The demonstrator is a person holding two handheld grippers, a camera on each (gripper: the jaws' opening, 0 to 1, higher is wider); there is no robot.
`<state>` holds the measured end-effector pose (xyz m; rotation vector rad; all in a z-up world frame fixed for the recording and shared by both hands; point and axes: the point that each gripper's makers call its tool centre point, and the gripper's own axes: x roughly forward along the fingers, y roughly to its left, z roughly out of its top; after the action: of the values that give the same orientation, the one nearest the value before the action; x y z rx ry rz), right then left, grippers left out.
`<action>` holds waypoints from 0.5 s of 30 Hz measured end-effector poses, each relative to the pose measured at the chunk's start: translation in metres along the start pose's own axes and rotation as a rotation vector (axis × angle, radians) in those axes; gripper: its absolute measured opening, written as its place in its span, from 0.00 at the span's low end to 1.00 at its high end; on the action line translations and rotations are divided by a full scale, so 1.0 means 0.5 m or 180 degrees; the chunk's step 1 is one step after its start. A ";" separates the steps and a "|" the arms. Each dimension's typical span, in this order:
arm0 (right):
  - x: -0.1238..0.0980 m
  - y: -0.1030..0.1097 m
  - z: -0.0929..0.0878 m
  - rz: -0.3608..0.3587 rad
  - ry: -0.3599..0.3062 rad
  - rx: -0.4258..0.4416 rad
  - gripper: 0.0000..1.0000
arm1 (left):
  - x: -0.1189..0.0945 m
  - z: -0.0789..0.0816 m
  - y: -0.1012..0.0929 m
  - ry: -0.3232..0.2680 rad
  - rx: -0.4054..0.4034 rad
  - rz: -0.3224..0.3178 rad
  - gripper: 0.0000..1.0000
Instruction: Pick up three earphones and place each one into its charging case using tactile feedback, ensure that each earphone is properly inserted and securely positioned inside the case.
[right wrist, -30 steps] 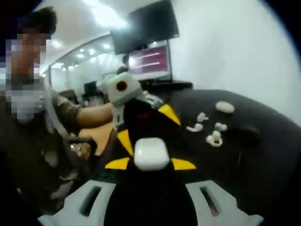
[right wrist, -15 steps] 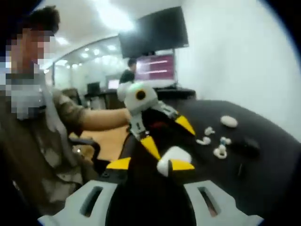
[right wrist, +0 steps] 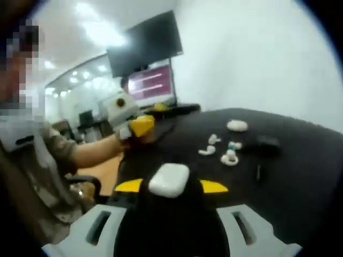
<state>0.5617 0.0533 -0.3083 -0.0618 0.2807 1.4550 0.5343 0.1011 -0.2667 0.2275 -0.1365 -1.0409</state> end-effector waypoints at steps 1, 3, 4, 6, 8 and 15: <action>-0.003 -0.007 0.006 -0.0061 -0.0055 -0.0107 0.40 | 0.006 -0.026 -0.008 0.0284 0.0002 -0.0067 0.10; -0.004 0.019 0.018 0.0161 -0.0162 0.0051 0.40 | 0.016 -0.050 -0.022 0.0522 0.0002 -0.0194 0.09; -0.005 0.031 0.022 0.0274 -0.0186 0.0090 0.40 | 0.020 -0.060 -0.023 0.0609 0.0040 -0.0197 0.09; -0.001 0.035 0.018 0.0288 -0.0135 0.0037 0.41 | 0.021 -0.061 -0.008 0.0608 0.0154 -0.0042 0.10; 0.006 0.031 0.004 0.0254 0.0007 -0.0037 0.41 | 0.021 -0.060 0.004 0.0608 0.0266 0.0081 0.11; 0.011 0.064 -0.004 0.0409 0.0140 -0.0088 0.35 | 0.017 -0.058 0.039 0.0574 0.0287 0.0332 0.17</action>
<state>0.5305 0.0620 -0.3074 -0.1000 0.3050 1.5866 0.5613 0.1067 -0.2900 0.3907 -0.0318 -0.9068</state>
